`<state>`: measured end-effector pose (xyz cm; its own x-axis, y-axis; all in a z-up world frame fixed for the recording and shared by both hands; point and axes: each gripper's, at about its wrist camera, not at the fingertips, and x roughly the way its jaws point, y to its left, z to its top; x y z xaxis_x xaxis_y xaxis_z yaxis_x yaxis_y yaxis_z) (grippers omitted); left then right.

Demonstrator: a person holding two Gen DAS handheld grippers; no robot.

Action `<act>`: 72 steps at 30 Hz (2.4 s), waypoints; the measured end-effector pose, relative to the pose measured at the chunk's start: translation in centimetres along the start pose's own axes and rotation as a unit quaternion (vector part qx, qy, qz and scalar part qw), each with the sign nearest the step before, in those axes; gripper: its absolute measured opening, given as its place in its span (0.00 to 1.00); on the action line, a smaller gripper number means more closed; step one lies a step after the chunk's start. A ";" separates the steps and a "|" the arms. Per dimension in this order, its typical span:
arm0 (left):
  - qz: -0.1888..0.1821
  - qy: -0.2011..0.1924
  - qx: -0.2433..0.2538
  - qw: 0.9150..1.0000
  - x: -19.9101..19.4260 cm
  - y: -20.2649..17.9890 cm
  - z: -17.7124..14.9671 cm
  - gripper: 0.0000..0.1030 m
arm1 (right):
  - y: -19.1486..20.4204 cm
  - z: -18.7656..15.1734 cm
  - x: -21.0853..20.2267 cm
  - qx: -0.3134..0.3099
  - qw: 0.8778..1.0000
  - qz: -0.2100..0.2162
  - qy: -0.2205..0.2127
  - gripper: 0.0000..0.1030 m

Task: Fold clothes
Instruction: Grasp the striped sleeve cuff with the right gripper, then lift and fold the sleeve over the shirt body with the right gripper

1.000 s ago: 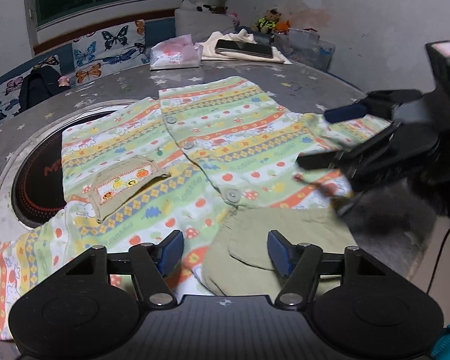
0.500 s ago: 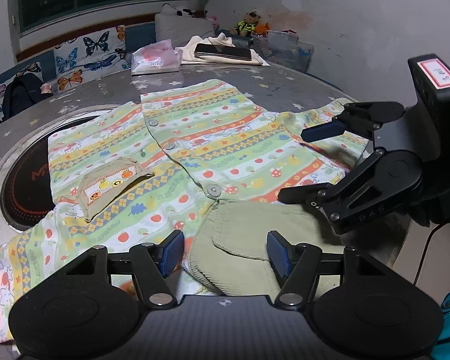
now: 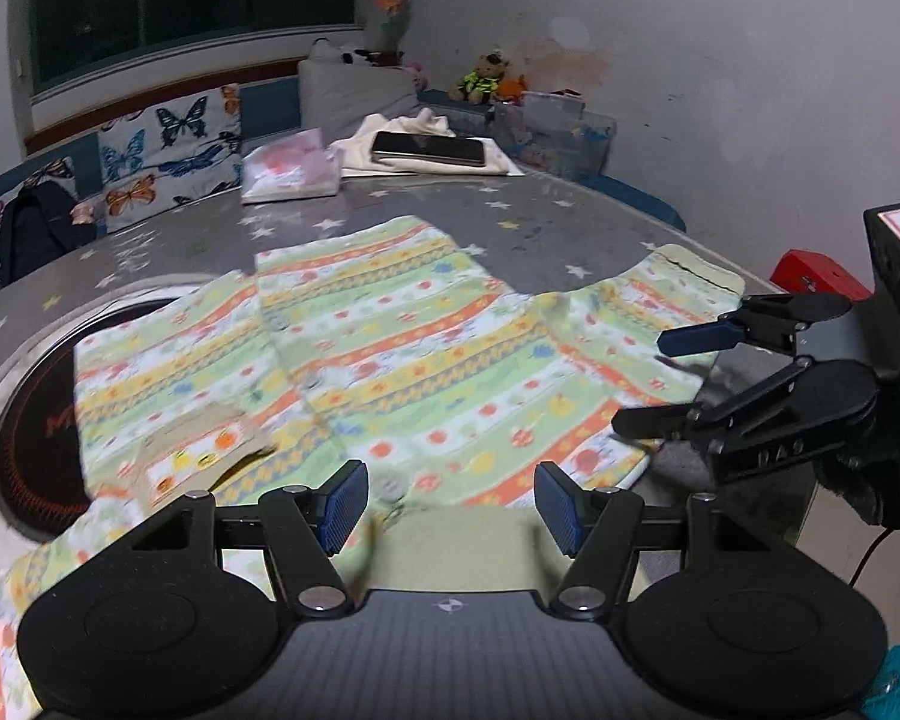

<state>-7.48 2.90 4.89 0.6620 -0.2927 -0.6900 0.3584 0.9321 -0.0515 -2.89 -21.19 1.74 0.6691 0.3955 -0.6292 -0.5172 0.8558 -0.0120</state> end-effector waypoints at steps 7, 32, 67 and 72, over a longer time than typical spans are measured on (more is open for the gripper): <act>-0.007 0.010 0.006 1.000 1.8 -1.6 1.4 0.65 | -3.6 -1.1 -0.9 0.055 0.998 -0.041 0.002 0.75; 0.014 0.025 0.008 1.000 3.6 -3.3 3.5 0.84 | -15.4 -2.2 0.2 0.152 0.964 -0.216 0.014 0.67; 0.053 0.023 -0.027 0.998 2.5 -0.4 2.4 0.91 | -7.3 6.4 -4.7 0.129 0.987 0.026 -0.091 0.08; 0.059 0.016 -0.048 0.997 1.7 1.1 1.8 0.91 | -3.4 9.3 -4.3 0.105 0.986 0.088 -0.093 0.08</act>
<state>-4.81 3.03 4.95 0.6743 -0.1750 -0.7174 0.2141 0.9761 -0.0369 0.93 -22.69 11.69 0.6750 0.5817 -0.4539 -0.5254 0.8109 0.2578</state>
